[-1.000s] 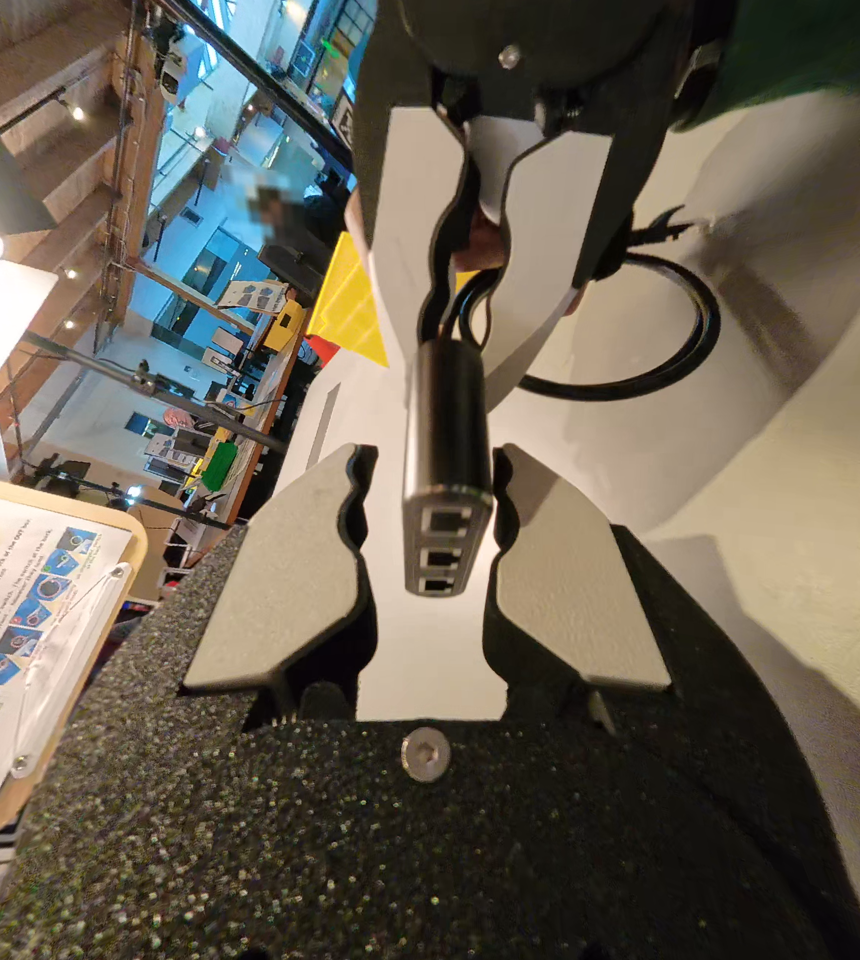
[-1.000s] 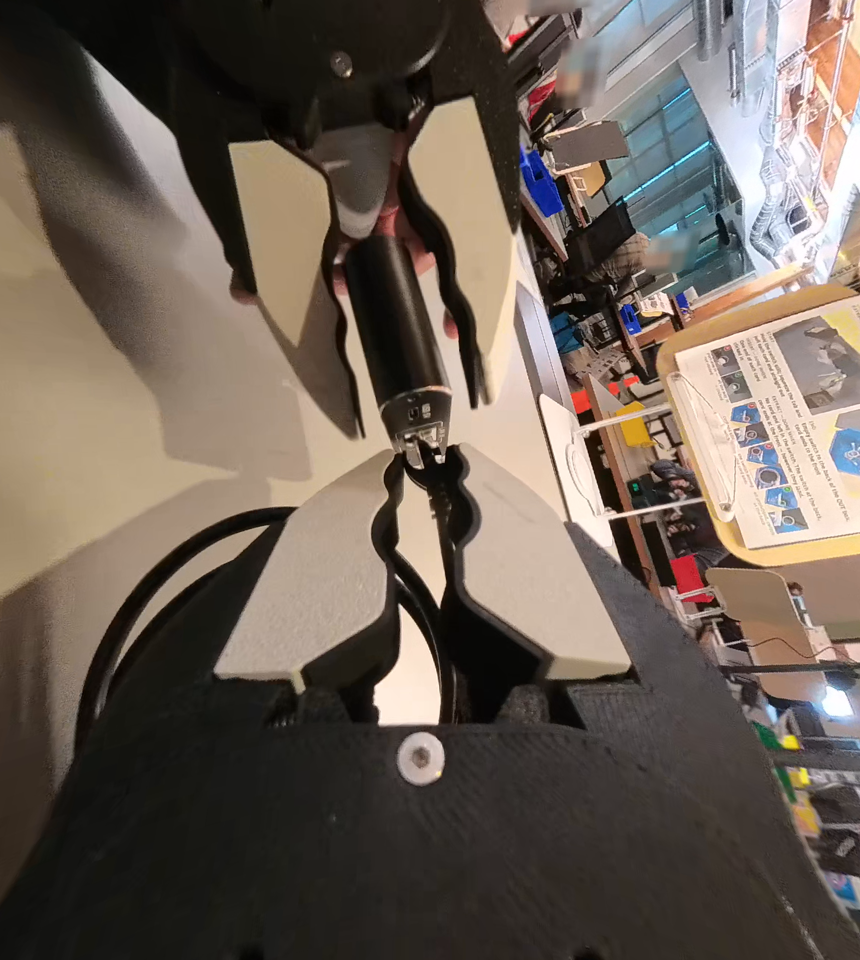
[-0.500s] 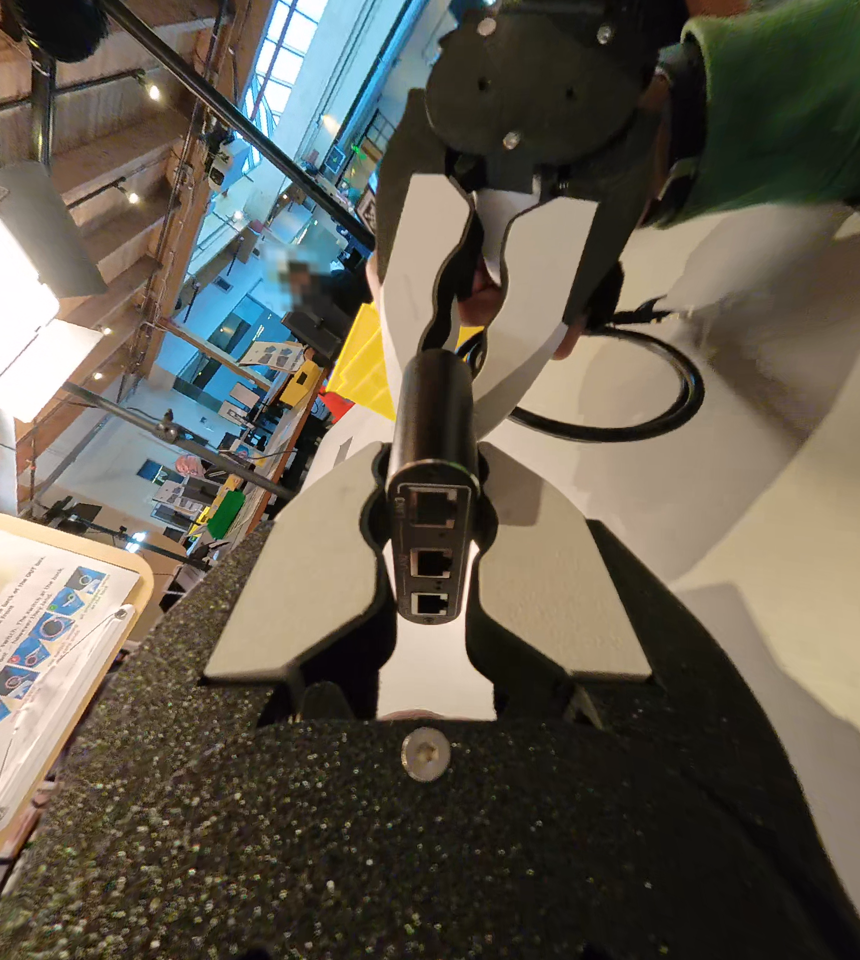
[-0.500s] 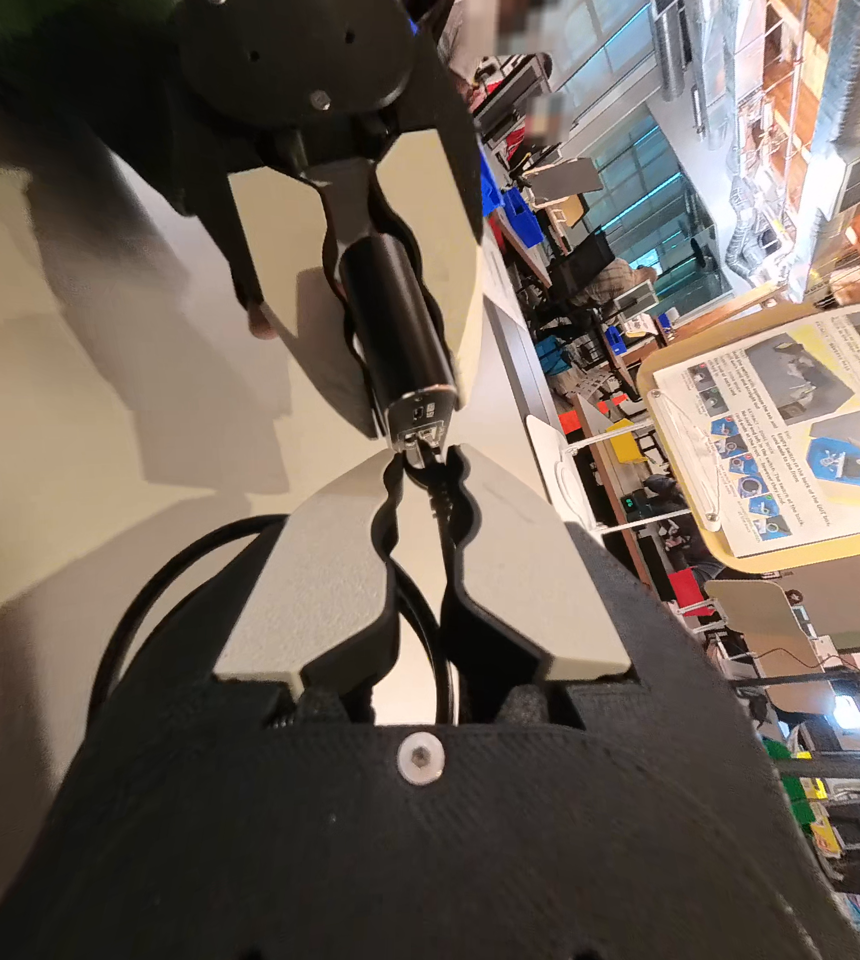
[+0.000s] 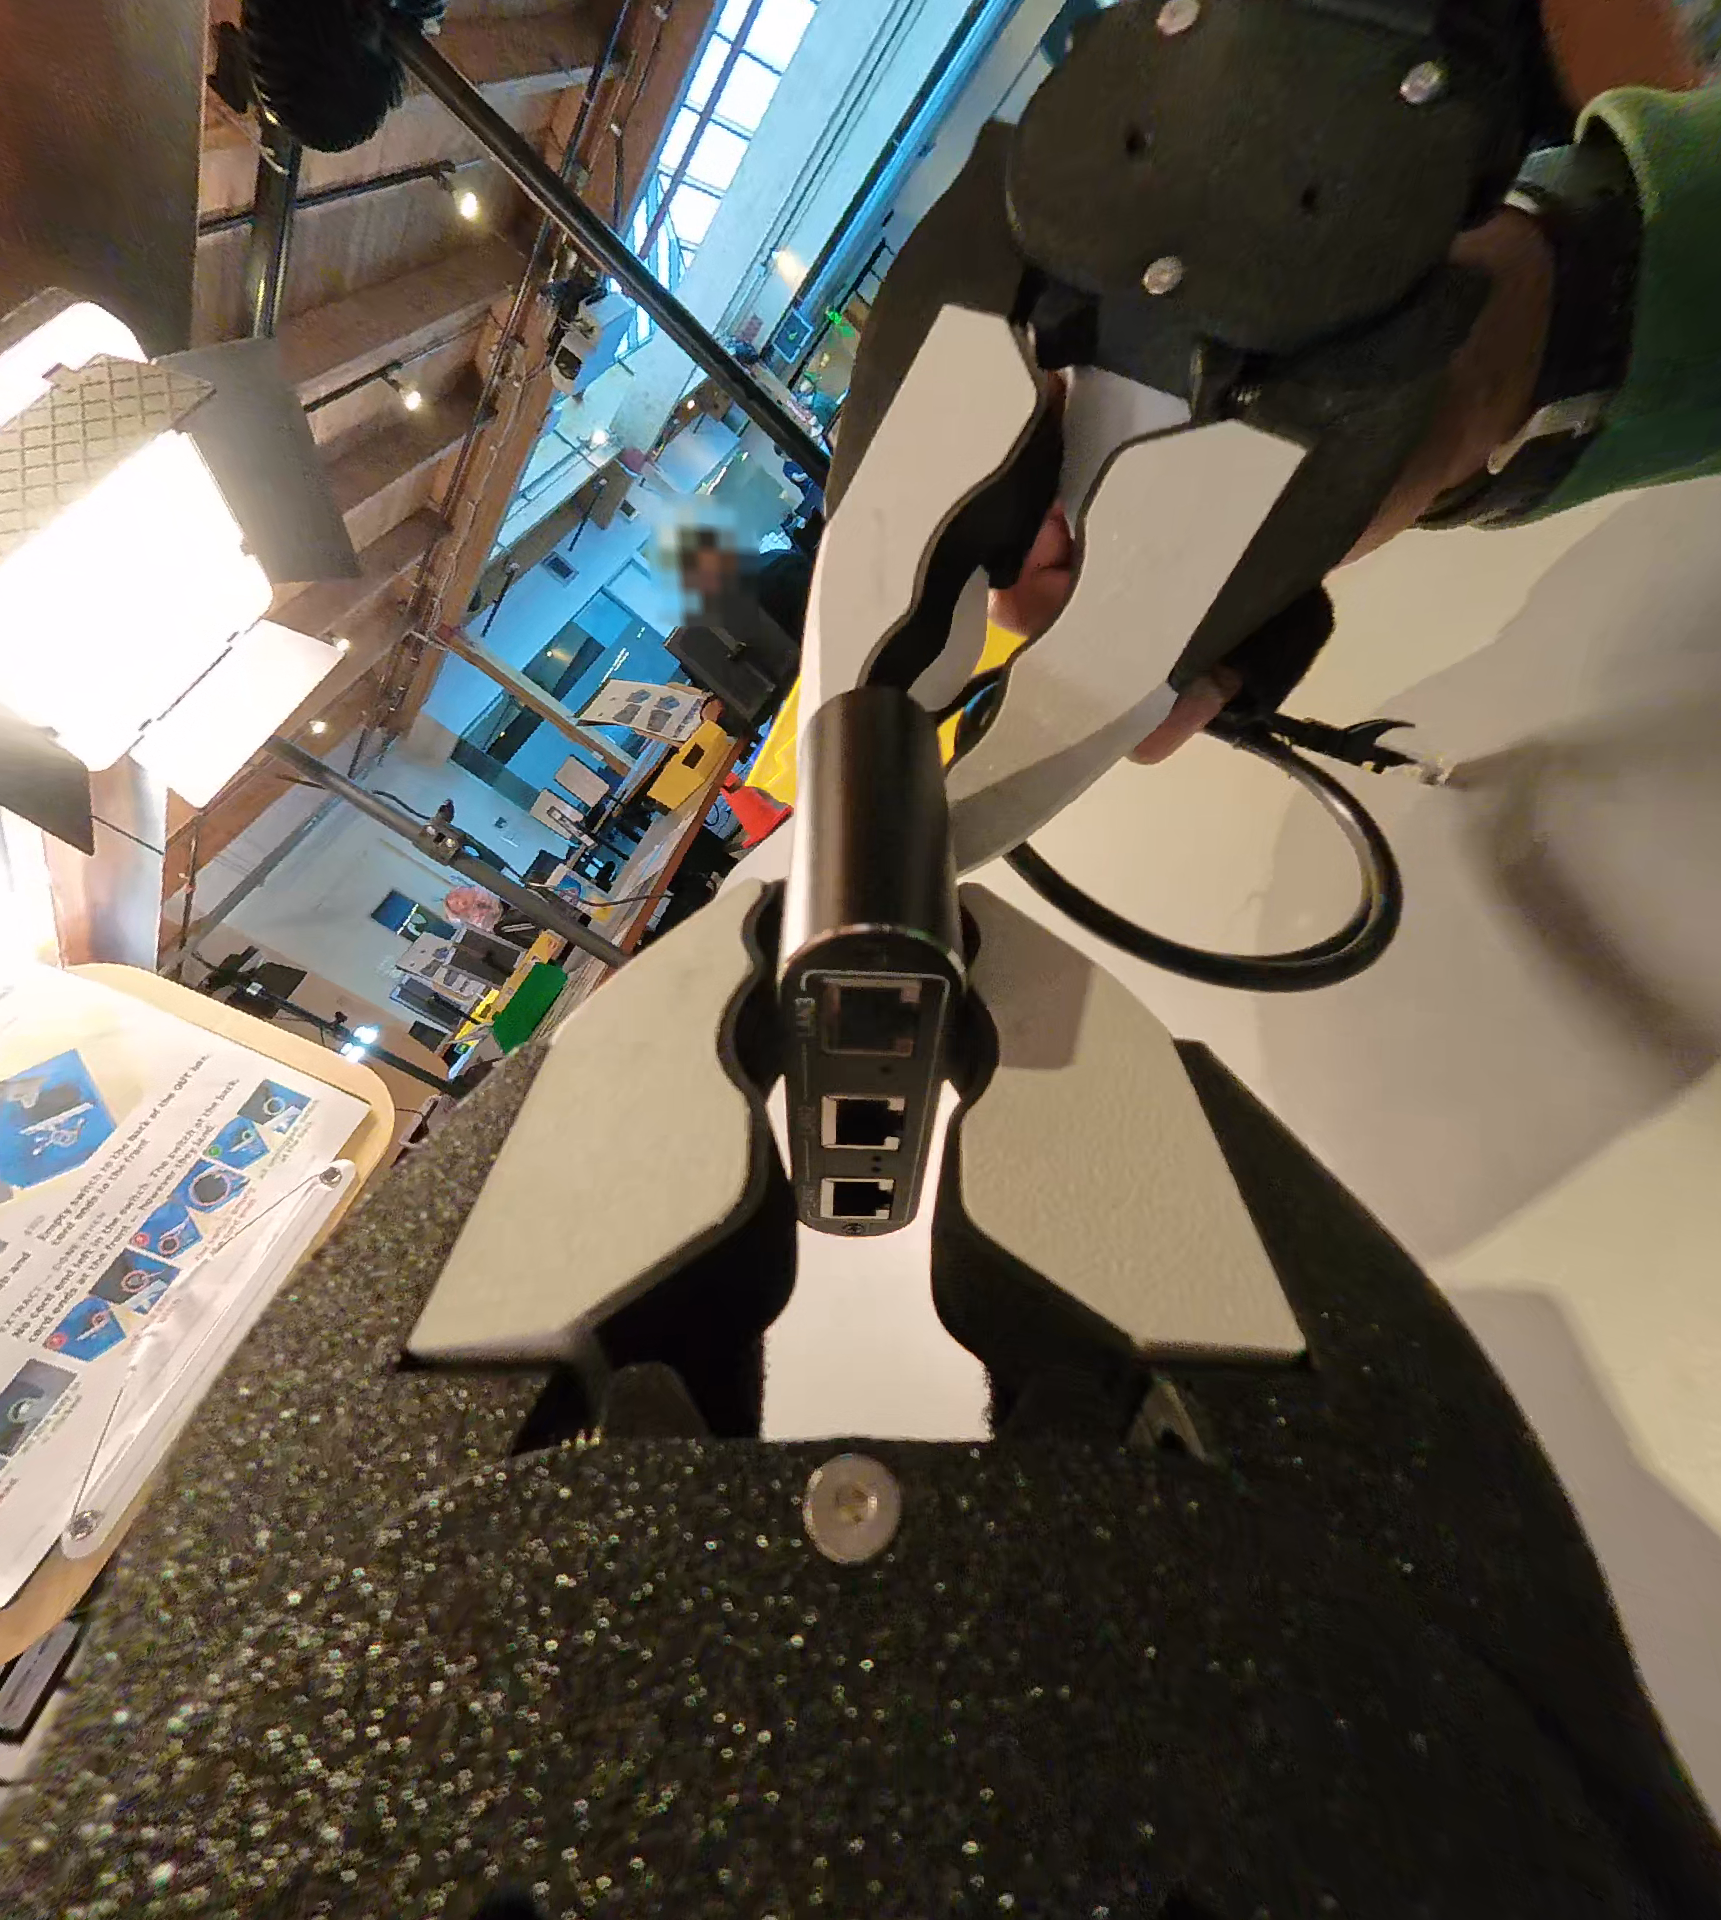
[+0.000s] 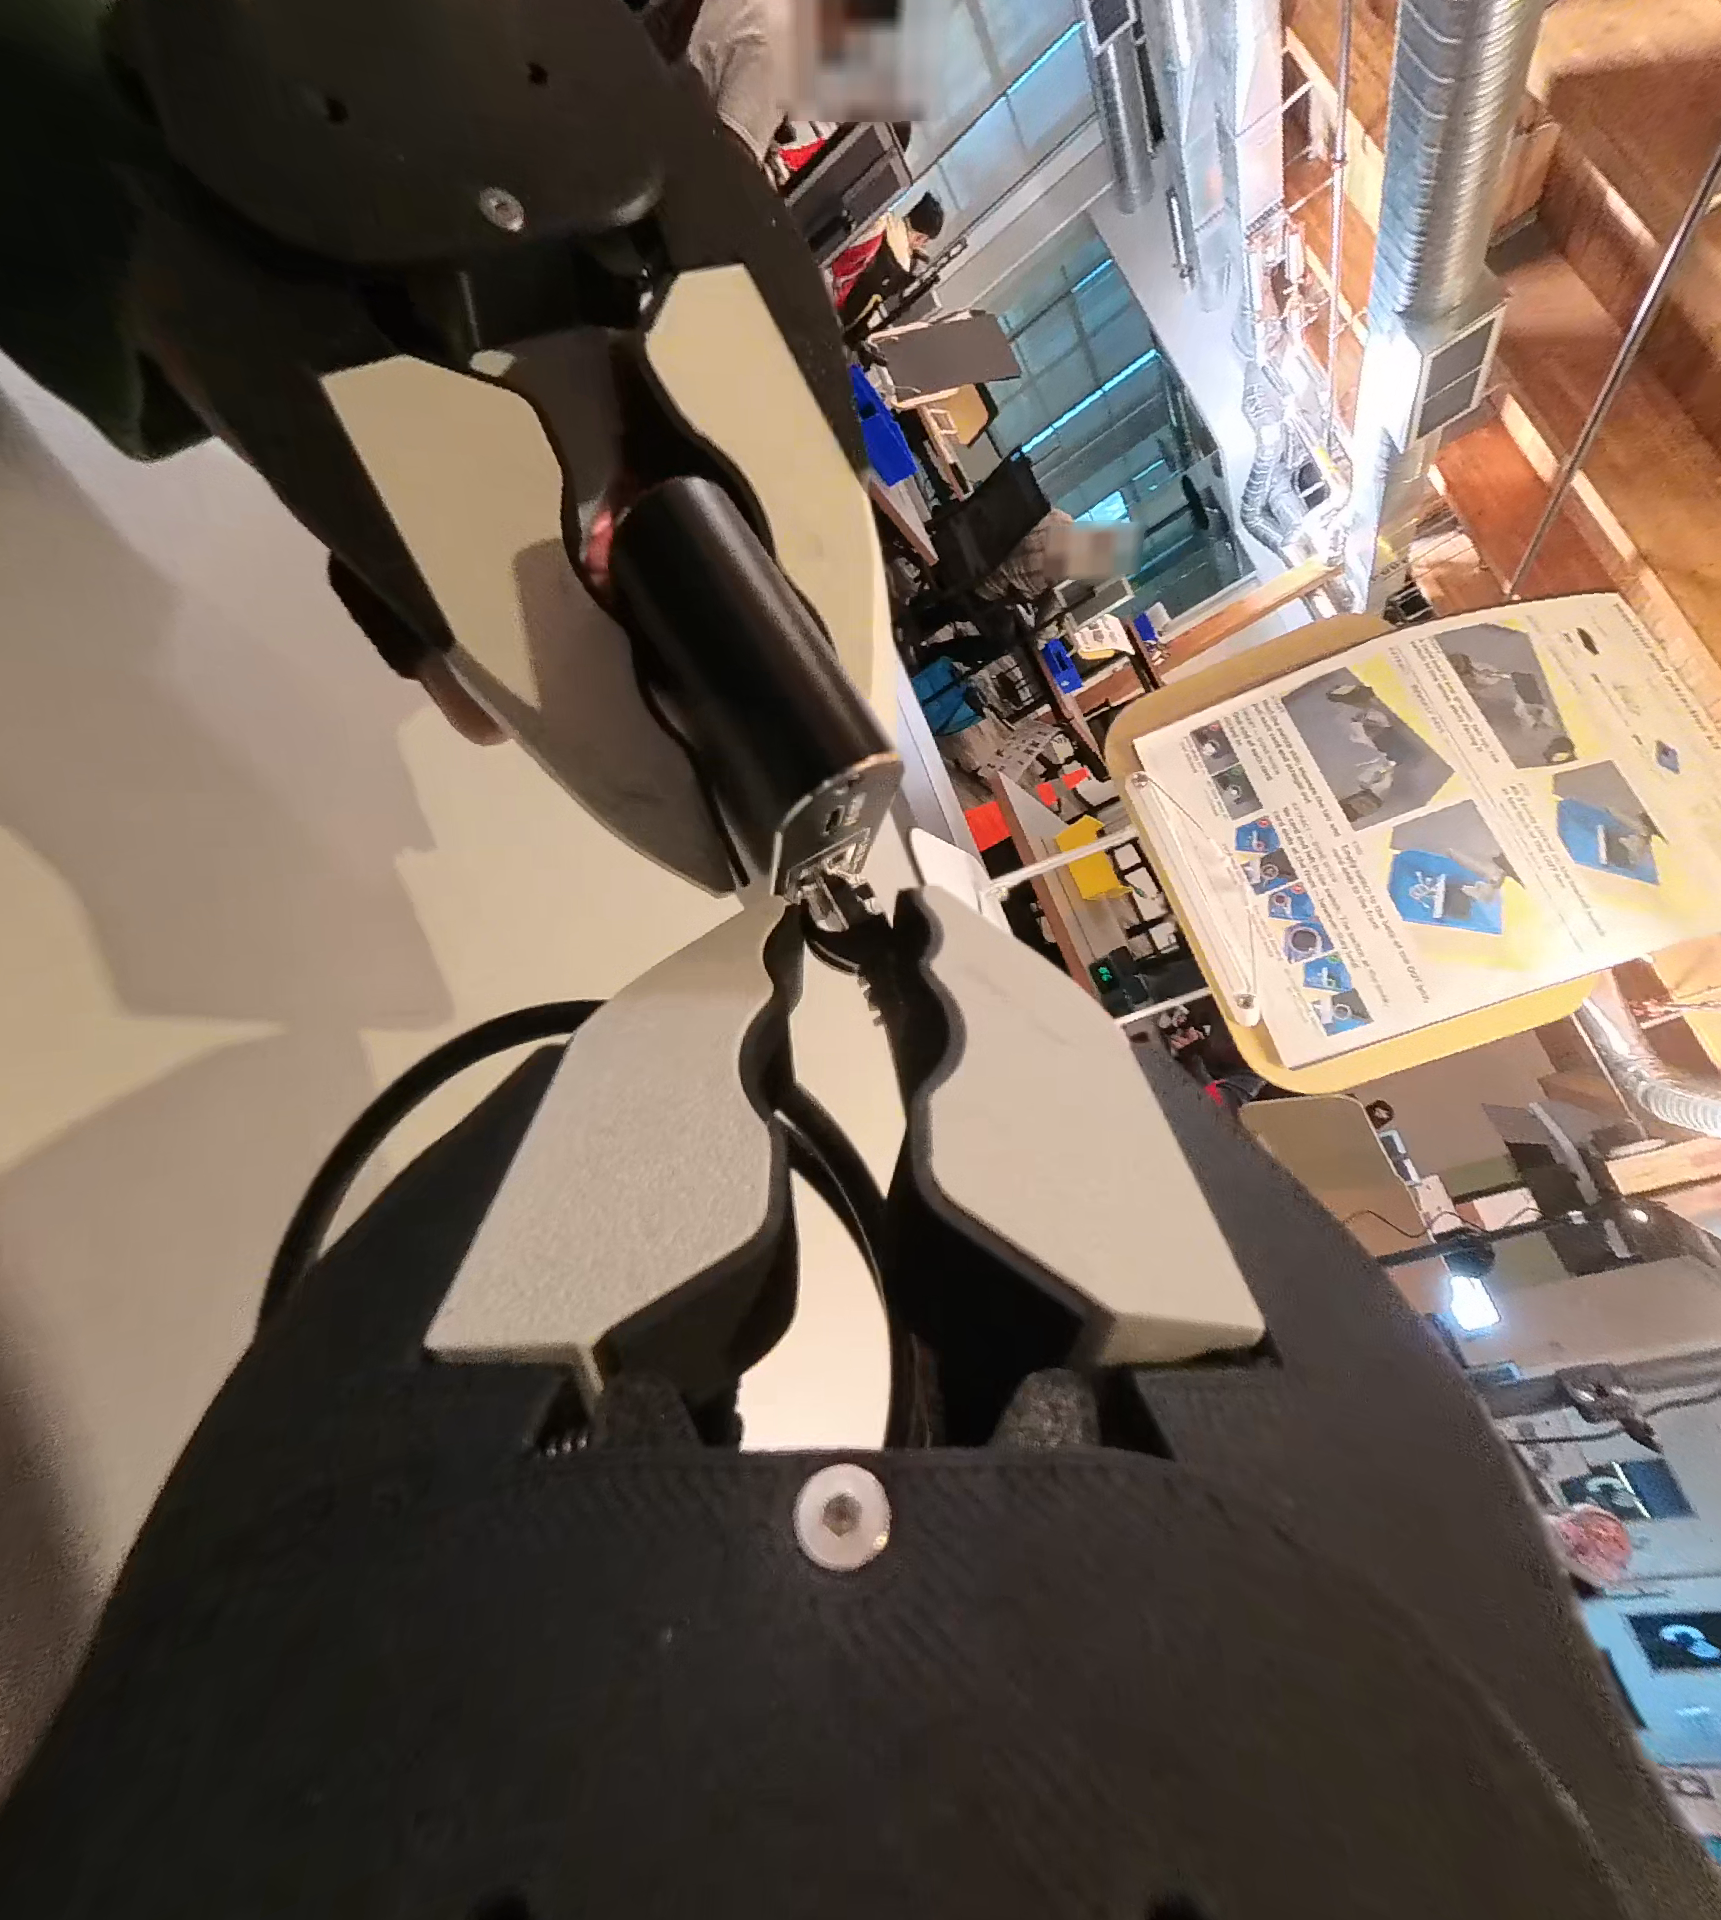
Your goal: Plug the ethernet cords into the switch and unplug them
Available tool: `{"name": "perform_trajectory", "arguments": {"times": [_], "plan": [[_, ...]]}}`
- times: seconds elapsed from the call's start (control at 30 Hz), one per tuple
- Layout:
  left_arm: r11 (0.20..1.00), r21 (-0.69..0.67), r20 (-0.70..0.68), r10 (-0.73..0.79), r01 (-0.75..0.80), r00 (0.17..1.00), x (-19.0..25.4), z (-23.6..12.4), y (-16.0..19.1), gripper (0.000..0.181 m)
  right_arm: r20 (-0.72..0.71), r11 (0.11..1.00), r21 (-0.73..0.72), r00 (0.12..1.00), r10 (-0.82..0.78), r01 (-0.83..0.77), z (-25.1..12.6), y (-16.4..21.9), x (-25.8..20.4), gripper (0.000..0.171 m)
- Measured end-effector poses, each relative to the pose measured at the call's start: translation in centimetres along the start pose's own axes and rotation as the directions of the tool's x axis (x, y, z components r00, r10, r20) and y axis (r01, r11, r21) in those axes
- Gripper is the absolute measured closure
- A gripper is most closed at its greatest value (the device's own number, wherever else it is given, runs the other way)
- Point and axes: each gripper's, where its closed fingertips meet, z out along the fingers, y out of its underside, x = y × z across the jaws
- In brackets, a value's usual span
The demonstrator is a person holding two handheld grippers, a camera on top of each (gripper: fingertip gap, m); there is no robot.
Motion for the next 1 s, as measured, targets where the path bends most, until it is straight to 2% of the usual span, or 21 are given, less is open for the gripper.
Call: {"name": "perform_trajectory", "arguments": {"times": [0.47, 0.83, 1.0], "plan": [[1.0, -0.016, 0.07, 0.021, -0.02, 0.997, -0.9, 0.0, 0.0, 0.153, -0.106, 1.0, -0.008, 0.994, -0.02, 0.02, 0.3, -0.2, 1.0, 0.154], [0.992, -0.055, 0.08, 0.12, -0.115, 0.99, -0.5, 0.2, -0.2, 0.153, -0.073, 0.997, -0.016, 0.994, -0.077, 0.076, -0.2, 0.1, 0.9, 0.153], [0.997, -0.07, 0.115, 0.052, -0.044, 0.992, -1.0, 0.7, 0.1, 0.153, -0.117, 0.997, -0.042, 0.991, -0.066, 0.061, 0.1, 0.5, 1.5, 0.154]]}}
